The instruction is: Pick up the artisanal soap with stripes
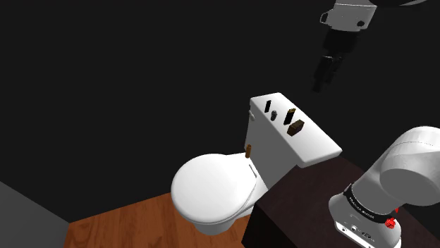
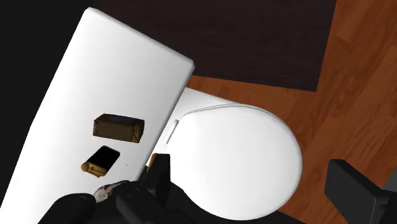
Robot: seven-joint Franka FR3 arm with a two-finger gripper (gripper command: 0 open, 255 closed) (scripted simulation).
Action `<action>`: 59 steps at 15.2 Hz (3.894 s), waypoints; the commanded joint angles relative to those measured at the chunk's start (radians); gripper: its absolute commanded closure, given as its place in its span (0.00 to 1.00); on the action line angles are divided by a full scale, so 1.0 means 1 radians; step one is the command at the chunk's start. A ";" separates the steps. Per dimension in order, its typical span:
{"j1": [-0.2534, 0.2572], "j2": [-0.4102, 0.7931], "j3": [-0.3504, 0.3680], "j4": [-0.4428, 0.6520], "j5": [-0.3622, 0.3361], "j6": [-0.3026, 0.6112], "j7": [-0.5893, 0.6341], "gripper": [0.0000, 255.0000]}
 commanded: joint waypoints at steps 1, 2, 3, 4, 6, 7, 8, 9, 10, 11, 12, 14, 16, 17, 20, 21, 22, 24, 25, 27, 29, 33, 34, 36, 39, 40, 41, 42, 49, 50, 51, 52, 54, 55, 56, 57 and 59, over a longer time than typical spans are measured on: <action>0.000 0.000 0.000 0.000 0.000 0.000 0.000 0.00; 0.009 -0.010 -0.021 -0.033 -0.019 0.022 -0.058 0.00; 0.019 -0.019 -0.043 -0.065 -0.039 0.045 -0.116 0.00; 0.028 -0.025 -0.066 -0.095 -0.059 0.069 -0.174 0.00; 0.044 -0.032 -0.115 -0.150 -0.103 0.120 -0.289 0.00; 0.052 -0.031 -0.140 -0.175 -0.125 0.147 -0.346 0.00; 0.060 -0.028 -0.166 -0.198 -0.148 0.175 -0.404 0.00; 0.067 -0.022 -0.193 -0.220 -0.171 0.205 -0.461 0.00; 0.074 -0.014 -0.220 -0.239 -0.195 0.235 -0.518 0.00; 0.081 -0.002 -0.248 -0.257 -0.218 0.267 -0.576 0.00; 0.089 0.013 -0.277 -0.273 -0.241 0.301 -0.633 0.00; 0.104 0.052 -0.335 -0.298 -0.285 0.372 -0.747 0.00; 0.124 0.103 -0.396 -0.315 -0.326 0.449 -0.860 0.00; 0.136 0.133 -0.427 -0.320 -0.344 0.489 -0.917 0.00; 0.183 0.241 -0.524 -0.324 -0.385 0.616 -1.090 0.00; 0.203 0.283 -0.556 -0.321 -0.392 0.660 -1.150 0.00; 0.226 0.327 -0.590 -0.317 -0.395 0.704 -1.210 0.00; 0.281 0.422 -0.660 -0.303 -0.385 0.795 -1.339 0.00; 0.314 0.473 -0.696 -0.294 -0.368 0.841 -1.409 0.00; 0.384 0.576 -0.764 -0.273 -0.310 0.925 -1.553 0.00; 0.399 0.614 -0.779 -0.280 -0.282 0.964 -1.575 0.00; 0.438 0.697 -0.809 -0.291 -0.198 1.042 -1.636 0.00; 0.449 0.719 -0.815 -0.293 -0.170 1.061 -1.656 0.00; 0.453 0.733 -0.817 -0.294 -0.152 1.072 -1.670 0.00; 0.453 0.735 -0.818 -0.293 -0.149 1.073 -1.673 1.00; 0.453 0.734 -0.818 -0.293 -0.150 1.073 -1.673 1.00; 0.453 0.734 -0.818 -0.294 -0.150 1.073 -1.673 1.00; 0.453 0.734 -0.818 -0.293 -0.150 1.073 -1.673 1.00; 0.427 0.665 -0.802 -0.287 -0.234 1.014 -1.610 1.00; 0.418 0.644 -0.795 -0.285 -0.255 0.995 -1.595 1.00; 0.409 0.624 -0.788 -0.282 -0.274 0.975 -1.581 1.00; 0.400 0.605 -0.780 -0.279 -0.290 0.956 -1.569 1.00; 0.384 0.568 -0.765 -0.272 -0.317 0.917 -1.548 1.00; 0.377 0.551 -0.756 -0.268 -0.328 0.897 -1.540 1.00; 0.370 0.534 -0.749 -0.264 -0.337 0.878 -1.532 1.00; 0.364 0.517 -0.741 -0.260 -0.346 0.859 -1.525 1.00; 0.353 0.486 -0.726 -0.251 -0.359 0.821 -1.513 1.00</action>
